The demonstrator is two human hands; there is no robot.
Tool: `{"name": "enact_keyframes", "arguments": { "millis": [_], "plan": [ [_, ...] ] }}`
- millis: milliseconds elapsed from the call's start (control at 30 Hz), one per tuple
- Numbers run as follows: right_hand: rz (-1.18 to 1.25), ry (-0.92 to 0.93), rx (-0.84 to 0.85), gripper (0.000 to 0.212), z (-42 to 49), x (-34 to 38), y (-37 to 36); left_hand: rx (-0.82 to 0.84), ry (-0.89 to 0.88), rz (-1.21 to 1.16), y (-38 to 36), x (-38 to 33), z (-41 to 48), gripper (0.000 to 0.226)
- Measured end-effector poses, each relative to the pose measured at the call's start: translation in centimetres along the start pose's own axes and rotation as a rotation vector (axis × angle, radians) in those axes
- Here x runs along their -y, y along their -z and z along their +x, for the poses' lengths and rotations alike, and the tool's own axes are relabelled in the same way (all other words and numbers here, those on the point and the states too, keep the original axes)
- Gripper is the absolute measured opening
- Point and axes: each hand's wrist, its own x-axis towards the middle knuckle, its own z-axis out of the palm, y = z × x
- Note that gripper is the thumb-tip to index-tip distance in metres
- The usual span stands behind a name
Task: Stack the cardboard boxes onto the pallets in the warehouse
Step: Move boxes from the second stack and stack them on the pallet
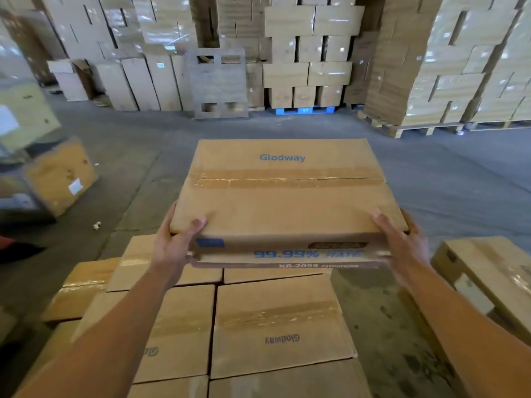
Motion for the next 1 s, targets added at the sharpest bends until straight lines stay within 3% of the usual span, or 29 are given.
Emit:
{"name": "enact_keyframes", "arguments": {
  "millis": [133, 333, 600, 700, 800, 833, 1000],
  "plan": [
    [-0.048, -0.001, 0.048, 0.029, 3.4, -3.7, -7.6, -0.058, 0.048, -0.011, 3.9, 3.6, 7.1, 0.04],
    [-0.11, -0.034, 0.075, 0.033, 7.0, -11.3, -16.6, -0.177, 0.149, 0.0, 10.2, 11.3, 13.5, 0.064],
    [-0.15, -0.133, 0.054, 0.024, 11.3, -22.6, -23.2, -0.227, 0.206, -0.002, 13.4, 20.3, 20.6, 0.051],
    [-0.099, -0.152, 0.087, 0.038, 12.6, -26.1, -25.0, -0.224, 0.196, 0.02, 14.2, 23.7, 23.4, 0.042],
    [-0.075, -0.179, 0.105, 0.088, 13.5, -28.2, -26.7, -0.241, 0.196, 0.028, 15.2, 26.6, 25.7, 0.051],
    [-0.063, -0.179, 0.102, 0.095, 14.0, -28.9, -27.1, -0.253, 0.193, 0.03, 15.4, 27.4, 26.3, 0.055],
    [-0.082, -0.238, 0.052, 0.082, 15.3, -31.6, -28.9, -0.272, 0.193, 0.048, 15.8, 29.7, 28.0, 0.064]
  ]
}}
